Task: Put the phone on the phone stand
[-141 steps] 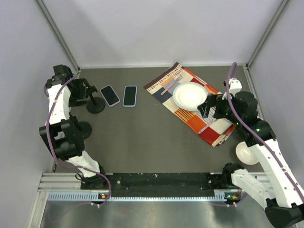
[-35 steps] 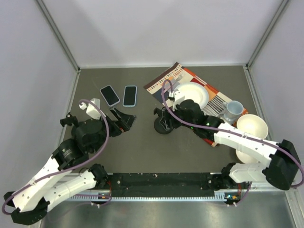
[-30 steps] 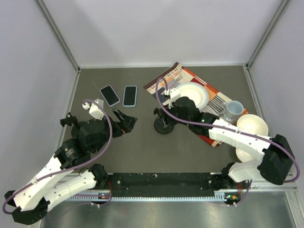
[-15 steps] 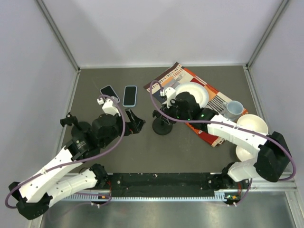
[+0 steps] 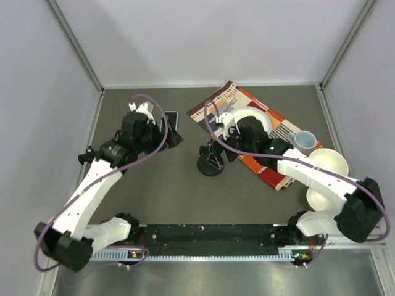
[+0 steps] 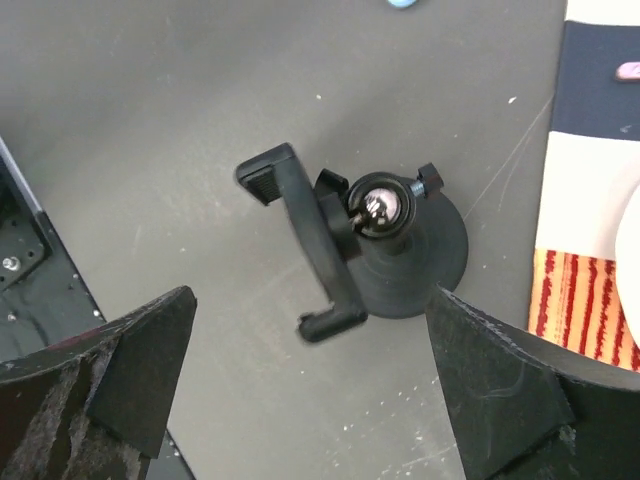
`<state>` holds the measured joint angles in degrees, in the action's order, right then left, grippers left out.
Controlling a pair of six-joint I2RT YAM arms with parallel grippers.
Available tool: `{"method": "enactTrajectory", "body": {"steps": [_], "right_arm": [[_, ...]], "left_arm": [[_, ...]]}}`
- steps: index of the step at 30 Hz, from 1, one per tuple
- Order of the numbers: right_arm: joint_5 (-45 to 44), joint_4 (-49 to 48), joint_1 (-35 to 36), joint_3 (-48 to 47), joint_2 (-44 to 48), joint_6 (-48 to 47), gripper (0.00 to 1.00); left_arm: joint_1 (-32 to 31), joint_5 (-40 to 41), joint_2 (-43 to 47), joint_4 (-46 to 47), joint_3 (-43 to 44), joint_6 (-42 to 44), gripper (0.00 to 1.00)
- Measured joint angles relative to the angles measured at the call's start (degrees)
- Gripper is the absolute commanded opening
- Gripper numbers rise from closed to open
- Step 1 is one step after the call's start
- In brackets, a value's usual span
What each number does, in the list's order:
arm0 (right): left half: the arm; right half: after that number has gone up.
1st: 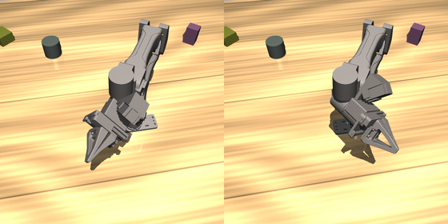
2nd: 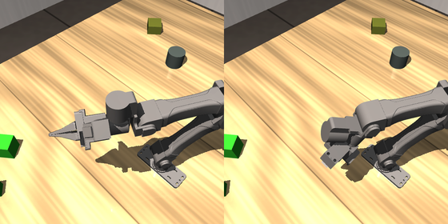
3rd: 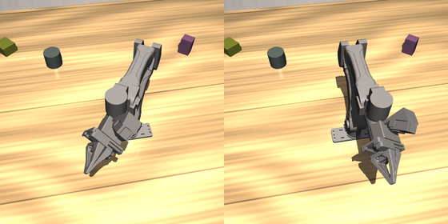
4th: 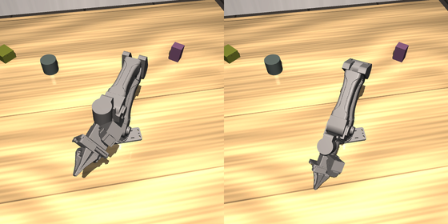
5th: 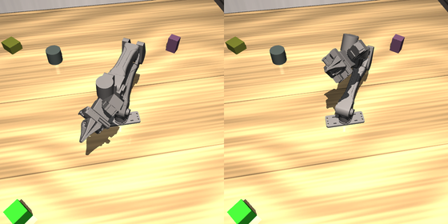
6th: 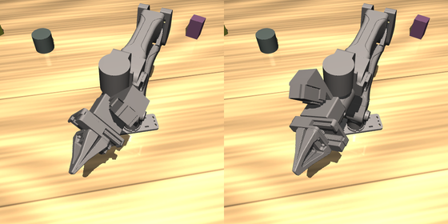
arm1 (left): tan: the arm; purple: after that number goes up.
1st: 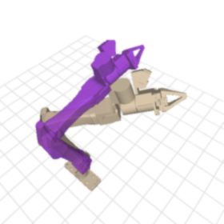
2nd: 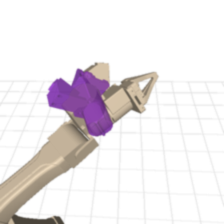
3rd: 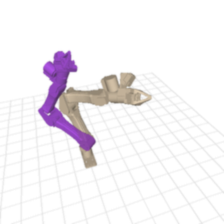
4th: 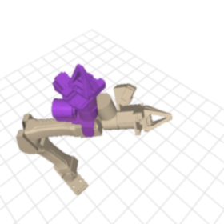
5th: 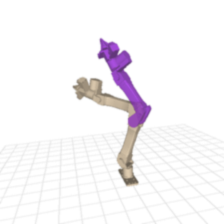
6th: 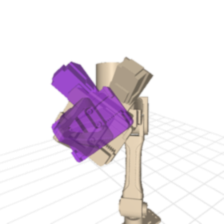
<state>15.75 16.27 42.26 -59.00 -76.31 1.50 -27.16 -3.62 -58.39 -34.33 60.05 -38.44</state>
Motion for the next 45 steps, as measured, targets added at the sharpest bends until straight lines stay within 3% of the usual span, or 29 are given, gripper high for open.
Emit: {"method": "enactTrajectory", "body": {"steps": [3, 8, 14, 18, 29, 45], "right_arm": [[-0.8, 1.6, 0.0, 0.0, 5.1, 3.0, 0.99], [-1.4, 3.7, 0.0, 0.1, 16.2, 5.6, 0.99], [-2.9, 6.3, 0.0, 4.0, 26.2, 5.6, 0.99], [-3.2, 8.5, 0.0, 5.6, 27.5, 5.6, 0.99], [-1.6, 10.0, 0.0, 6.5, 28.9, 5.8, 0.99], [-1.1, 9.9, 0.0, 7.3, 28.5, 6.7, 0.99]], "left_arm": [[5.0, -1.5, -8.9, -4.3, 7.8, 4.3, 0.99], [7.1, -0.8, -29.9, -12.0, 27.9, 13.4, 0.99], [9.6, 1.9, -58.9, -24.2, 59.7, 20.9, 0.99], [10.8, 3.1, -69.4, -29.4, 69.7, 24.0, 0.99], [13.2, 7.8, -75.4, -31.7, 66.7, 28.4, 0.99], [14.1, 5.9, -81.3, -30.7, 65.8, 30.9, 0.99]]}}
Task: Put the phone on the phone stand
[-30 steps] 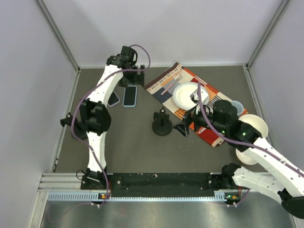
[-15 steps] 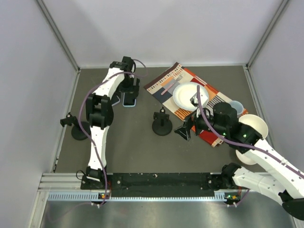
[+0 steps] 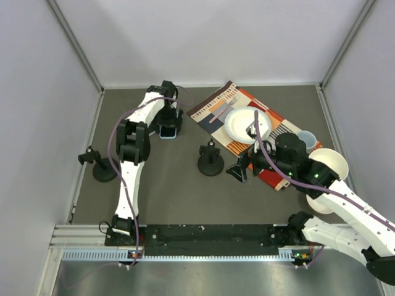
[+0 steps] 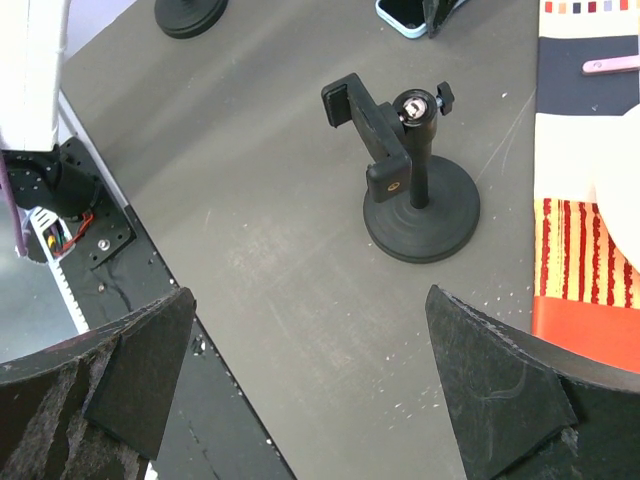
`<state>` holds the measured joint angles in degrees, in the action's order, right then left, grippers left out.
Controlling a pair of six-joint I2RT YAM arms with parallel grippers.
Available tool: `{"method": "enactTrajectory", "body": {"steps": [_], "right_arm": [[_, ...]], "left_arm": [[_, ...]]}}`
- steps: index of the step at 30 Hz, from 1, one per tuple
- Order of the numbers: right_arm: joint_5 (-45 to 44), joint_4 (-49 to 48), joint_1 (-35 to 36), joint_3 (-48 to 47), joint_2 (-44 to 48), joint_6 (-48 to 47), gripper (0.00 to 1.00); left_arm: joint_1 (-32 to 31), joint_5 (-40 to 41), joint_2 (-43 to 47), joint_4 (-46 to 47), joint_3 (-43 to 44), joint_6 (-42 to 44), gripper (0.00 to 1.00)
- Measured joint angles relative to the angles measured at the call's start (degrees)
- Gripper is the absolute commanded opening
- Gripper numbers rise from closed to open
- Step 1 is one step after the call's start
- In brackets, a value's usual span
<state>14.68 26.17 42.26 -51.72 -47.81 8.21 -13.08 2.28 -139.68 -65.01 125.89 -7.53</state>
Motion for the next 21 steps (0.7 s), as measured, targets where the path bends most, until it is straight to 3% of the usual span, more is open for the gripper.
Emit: {"method": "enactTrajectory", "body": {"steps": [3, 7, 13, 14, 21], "right_arm": [[0.0, 0.0, 0.0, 0.0, -0.1, 0.0, 0.99], [0.0, 0.0, 0.0, 0.0, -0.1, 0.0, 0.99], [0.0, -0.5, 0.0, 0.4, 0.0, 0.6, 0.99], [0.0, -0.5, 0.0, 0.7, 0.0, 0.7, 0.99], [-0.2, -0.4, 0.0, 1.1, 0.2, 0.8, 0.99]], "left_arm": [[0.0, -0.9, -0.8, 0.3, 0.1, -0.1, 0.97], [0.0, -0.6, -1.0, 0.2, 0.3, -1.3, 0.86], [-0.7, 0.6, -0.5, 0.6, -0.8, -4.2, 0.58], [-1.0, 1.0, 0.4, 1.3, -2.2, -4.9, 0.51], [-3.1, 3.6, 13.9, 8.9, -25.5, -9.3, 0.39]]}}
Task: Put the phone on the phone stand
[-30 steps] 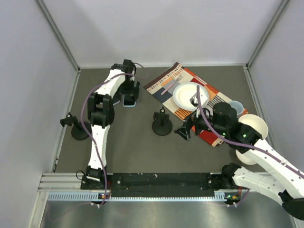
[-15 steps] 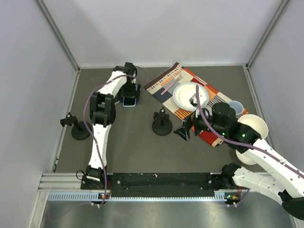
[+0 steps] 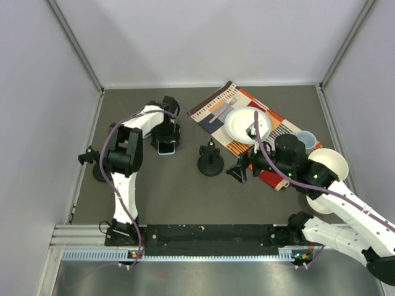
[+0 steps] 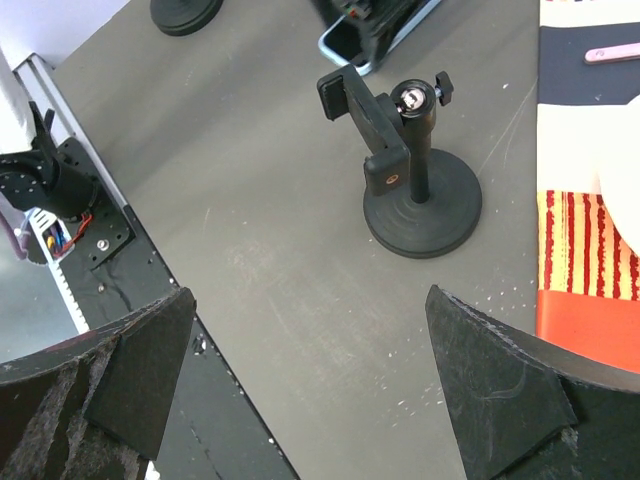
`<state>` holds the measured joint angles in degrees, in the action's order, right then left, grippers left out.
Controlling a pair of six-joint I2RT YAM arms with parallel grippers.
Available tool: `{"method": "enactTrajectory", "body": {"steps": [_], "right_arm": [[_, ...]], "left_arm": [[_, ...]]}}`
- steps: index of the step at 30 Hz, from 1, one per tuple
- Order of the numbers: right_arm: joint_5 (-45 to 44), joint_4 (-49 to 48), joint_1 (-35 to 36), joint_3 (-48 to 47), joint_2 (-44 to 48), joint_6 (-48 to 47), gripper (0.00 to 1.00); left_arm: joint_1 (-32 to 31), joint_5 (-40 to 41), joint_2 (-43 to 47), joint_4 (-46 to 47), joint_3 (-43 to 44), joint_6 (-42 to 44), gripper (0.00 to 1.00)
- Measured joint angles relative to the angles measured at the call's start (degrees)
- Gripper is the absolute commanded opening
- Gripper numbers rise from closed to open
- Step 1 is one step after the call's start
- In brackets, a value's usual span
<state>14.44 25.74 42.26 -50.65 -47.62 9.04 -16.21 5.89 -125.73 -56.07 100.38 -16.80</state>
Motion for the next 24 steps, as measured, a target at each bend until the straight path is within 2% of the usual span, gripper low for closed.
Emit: {"method": "enactTrajectory", "body": {"steps": [1, 2, 3, 4, 6, 7, 10, 13, 21, 24], "right_arm": [[0.0, -0.1, 0.0, 0.0, 0.0, 0.0, 0.99], [0.0, -0.1, 0.0, 0.0, 0.0, 0.0, 0.99], [0.0, -0.4, 0.0, 0.0, 0.0, 0.0, 0.99], [0.0, -0.6, 0.0, 0.0, 0.0, 0.0, 0.99], [0.1, -1.3, 0.0, 0.3, 0.0, 0.0, 0.99], [0.2, -1.4, 0.0, 0.5, 0.0, 0.0, 0.99], [0.3, -1.7, 0.0, 1.0, 0.0, 0.0, 0.99], [0.3, -1.8, 0.0, 1.1, 0.0, 0.0, 0.99], [0.2, -2.1, 0.0, 1.9, 3.1, 0.1, 0.99], [0.2, -2.0, 0.0, 2.0, 4.0, 0.0, 0.99]], "left_arm": [[-0.5, 0.2, 2.8, 0.9, -4.7, -0.9, 0.42], [-0.9, 0.5, 4.5, 1.0, -7.1, -1.2, 0.50], [-1.5, 0.9, 6.2, 1.4, -10.0, -1.7, 0.64], [-1.9, 1.1, 8.0, 2.0, -12.8, -2.1, 0.82], [-2.9, 1.7, 11.0, 2.0, -17.2, -2.8, 0.96], [-3.3, 1.8, 12.1, 1.9, -19.1, -3.0, 0.99], [-4.2, 1.9, 13.9, 1.4, -21.5, -3.4, 0.99], [-4.3, 2.3, 13.7, 0.6, -20.1, -3.2, 0.99], [-3.1, 4.3, 6.7, -3.2, -5.3, -2.3, 0.96], [-2.6, 4.2, 3.8, -3.6, -3.1, -2.3, 0.99]]}}
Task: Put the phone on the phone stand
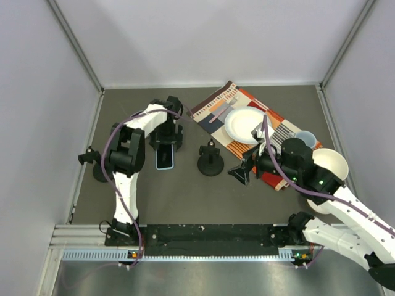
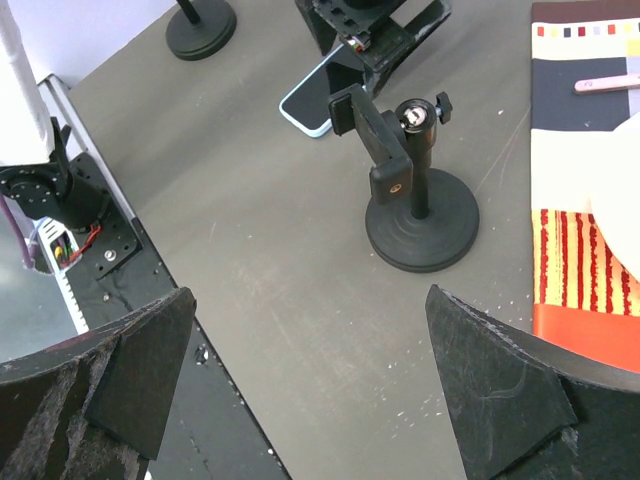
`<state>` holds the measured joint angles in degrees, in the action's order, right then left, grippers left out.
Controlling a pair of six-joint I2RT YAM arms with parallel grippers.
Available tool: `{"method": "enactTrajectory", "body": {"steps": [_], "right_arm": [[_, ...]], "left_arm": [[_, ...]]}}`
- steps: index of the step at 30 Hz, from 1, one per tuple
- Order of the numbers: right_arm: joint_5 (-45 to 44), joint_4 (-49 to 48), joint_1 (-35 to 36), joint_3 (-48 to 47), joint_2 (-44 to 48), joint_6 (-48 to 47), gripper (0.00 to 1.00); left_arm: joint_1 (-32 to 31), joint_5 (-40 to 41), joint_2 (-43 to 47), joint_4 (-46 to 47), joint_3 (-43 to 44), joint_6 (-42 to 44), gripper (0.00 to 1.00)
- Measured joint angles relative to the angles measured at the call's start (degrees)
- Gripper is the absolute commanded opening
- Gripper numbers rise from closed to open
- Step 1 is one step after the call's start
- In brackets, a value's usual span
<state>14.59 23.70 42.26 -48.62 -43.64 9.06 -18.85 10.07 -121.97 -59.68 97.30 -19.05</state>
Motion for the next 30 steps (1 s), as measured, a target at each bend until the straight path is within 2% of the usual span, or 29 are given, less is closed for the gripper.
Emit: {"method": "enactTrajectory", "body": {"steps": [13, 20, 30], "right_arm": [[-0.2, 0.4, 0.0, 0.0, 0.2, -0.4, 0.99], [-0.2, 0.5, 0.0, 0.0, 1.3, -0.3, 0.99], [-0.1, 0.8, 0.0, 0.0, 2.8, 0.2, 0.99]], "left_arm": [[0.2, -0.7, 0.7, -0.9, -4.5, -0.8, 0.97], [2.4, -5.3, 1.2, -0.3, -6.0, -0.4, 0.91], [5.3, -9.8, 0.2, -0.3, -5.3, 1.4, 0.88]]}}
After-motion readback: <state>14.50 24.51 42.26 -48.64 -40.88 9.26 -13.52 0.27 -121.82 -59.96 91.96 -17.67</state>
